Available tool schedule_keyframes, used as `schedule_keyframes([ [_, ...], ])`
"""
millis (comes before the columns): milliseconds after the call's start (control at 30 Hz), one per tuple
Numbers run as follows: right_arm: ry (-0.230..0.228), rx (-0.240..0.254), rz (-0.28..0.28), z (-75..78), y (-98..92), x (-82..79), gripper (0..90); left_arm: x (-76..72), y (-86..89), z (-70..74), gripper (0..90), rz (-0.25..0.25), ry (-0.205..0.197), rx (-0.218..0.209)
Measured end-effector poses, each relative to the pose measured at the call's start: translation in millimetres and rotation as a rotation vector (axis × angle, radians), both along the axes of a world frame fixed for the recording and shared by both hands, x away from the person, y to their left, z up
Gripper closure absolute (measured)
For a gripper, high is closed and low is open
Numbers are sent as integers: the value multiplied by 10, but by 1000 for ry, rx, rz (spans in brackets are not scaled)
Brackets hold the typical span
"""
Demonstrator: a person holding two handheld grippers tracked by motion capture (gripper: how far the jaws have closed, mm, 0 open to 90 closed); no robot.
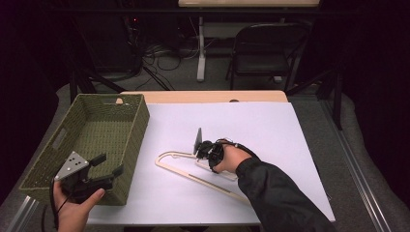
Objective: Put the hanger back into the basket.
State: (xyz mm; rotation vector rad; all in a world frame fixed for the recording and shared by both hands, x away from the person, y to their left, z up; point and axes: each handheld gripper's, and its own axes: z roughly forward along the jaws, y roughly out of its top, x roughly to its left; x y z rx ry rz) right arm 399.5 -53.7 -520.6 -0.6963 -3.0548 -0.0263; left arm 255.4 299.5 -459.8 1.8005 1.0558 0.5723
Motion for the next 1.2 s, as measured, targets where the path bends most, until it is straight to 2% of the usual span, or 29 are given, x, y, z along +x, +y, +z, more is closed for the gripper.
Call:
schedule_keyframes([
  [333,-9,16,41,107,-17,-112,858,-6,-20,13,240,-6,-2,3],
  [567,-38,23,94,234,-50,-239,858,-9,-59,32,249,-28,4,14],
  [767,-79,30,194,358,-46,-368,858,-6,-118,44,254,-49,4,20],
  [933,-81,74,273,438,-40,-454,857,4,-185,45,266,-90,22,37],
  [1200,-106,38,393,437,-33,-569,857,24,-252,77,284,-123,39,41],
])
